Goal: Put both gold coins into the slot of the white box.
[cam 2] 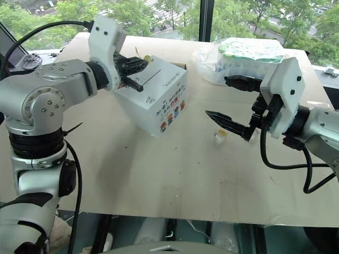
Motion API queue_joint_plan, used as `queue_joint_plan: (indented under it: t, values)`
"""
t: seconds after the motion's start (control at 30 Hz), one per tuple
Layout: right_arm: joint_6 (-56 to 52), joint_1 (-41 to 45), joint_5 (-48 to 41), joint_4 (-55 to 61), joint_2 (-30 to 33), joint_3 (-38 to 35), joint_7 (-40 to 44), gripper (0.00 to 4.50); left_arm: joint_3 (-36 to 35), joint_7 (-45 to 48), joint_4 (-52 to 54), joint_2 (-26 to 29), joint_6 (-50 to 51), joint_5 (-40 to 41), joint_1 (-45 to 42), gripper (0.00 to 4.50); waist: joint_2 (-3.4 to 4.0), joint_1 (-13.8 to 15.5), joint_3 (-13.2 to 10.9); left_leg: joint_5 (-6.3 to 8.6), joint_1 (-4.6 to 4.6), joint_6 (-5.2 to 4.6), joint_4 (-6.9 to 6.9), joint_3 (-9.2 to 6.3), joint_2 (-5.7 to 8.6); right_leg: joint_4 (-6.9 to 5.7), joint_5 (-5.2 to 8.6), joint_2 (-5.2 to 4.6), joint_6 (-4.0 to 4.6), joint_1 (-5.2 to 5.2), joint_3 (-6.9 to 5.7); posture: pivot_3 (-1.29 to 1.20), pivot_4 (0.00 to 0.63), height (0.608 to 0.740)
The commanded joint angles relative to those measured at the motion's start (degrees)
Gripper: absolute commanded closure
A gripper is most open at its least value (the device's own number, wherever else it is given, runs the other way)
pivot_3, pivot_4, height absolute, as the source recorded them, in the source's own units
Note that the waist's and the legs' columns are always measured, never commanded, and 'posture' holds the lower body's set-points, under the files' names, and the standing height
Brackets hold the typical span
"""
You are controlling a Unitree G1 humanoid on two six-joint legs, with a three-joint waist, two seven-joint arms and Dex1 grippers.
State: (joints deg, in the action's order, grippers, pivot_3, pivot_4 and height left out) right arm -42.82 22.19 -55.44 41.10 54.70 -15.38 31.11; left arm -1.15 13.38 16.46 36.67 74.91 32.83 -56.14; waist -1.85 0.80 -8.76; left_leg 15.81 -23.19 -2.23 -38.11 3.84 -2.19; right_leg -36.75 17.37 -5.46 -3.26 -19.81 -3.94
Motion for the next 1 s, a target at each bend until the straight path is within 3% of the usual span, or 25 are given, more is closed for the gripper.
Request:
queue_joint_plan:
  t: [0.03, 0.47, 1.0]
  values:
    - [0.78, -0.30, -1.27, 0.12, 0.28, -4.05, 0.60, 0.06, 0.83, -0.10, 2.04, 0.97, 1.42, -2.03, -0.05, 4.50, 0.01, 0.00, -0.01, 0.00, 0.01, 0.00, 0.00, 0.01, 0.00, 0.00, 0.00, 0.00, 0.00, 0.00, 0.01, 0.00, 0.150, 0.740]
    - [0.29, -1.43, -1.66, 0.09, 1.08, -4.64, 1.49, 0.06, -1.74, 1.08, 3.46, -4.03, 8.02, -1.28, 1.70, 4.50, -0.01, 0.18, -0.02, 0.00, 0.02, 0.00, -0.06, 0.00, 0.02, -0.02, 0.00, -0.04, 0.00, 0.03, -0.01, 0.00, 0.150, 0.740]
    - [1.91, -4.28, -1.59, 1.67, 2.32, -7.95, 6.24, 0.06, -2.46, -1.56, 1.25, -7.46, 10.91, -6.21, 0.99, 4.50, -0.01, 0.14, -0.02, 0.00, 0.22, 0.00, -0.09, 0.01, 0.03, -0.07, 0.00, -0.04, -0.01, 0.20, 0.05, 0.00, 0.150, 0.740]
